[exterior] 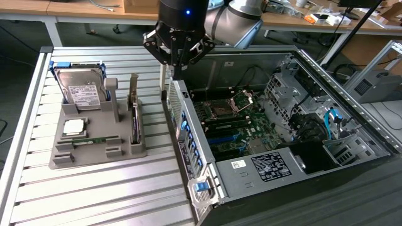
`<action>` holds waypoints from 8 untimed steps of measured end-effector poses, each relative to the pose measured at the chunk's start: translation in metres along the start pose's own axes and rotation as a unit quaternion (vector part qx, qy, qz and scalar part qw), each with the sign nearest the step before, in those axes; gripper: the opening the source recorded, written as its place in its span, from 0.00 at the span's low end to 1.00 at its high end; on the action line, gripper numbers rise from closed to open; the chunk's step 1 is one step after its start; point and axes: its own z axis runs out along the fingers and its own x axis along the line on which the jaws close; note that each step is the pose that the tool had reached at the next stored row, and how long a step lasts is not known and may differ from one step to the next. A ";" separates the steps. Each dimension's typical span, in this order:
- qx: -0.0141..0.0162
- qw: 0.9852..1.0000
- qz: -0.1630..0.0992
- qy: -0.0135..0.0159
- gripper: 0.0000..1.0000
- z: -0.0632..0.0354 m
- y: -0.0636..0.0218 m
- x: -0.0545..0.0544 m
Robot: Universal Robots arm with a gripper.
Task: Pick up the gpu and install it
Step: 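Reach for the gpu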
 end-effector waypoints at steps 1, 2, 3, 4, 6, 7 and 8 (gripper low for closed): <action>0.000 1.000 0.000 0.000 0.11 0.0000 0.0000 0.000; 0.000 1.000 0.000 0.000 0.11 0.0000 0.0000 0.001; 0.000 1.000 0.000 0.000 0.11 -0.0001 -0.0001 0.001; 0.000 1.000 0.000 0.000 0.11 -0.0001 -0.0001 0.001; 0.000 1.000 0.000 0.000 0.11 -0.0001 -0.0001 0.002; 0.000 1.000 0.000 0.000 0.11 -0.0001 -0.0002 0.003; 0.000 1.000 0.000 0.000 0.11 -0.0001 -0.0002 0.003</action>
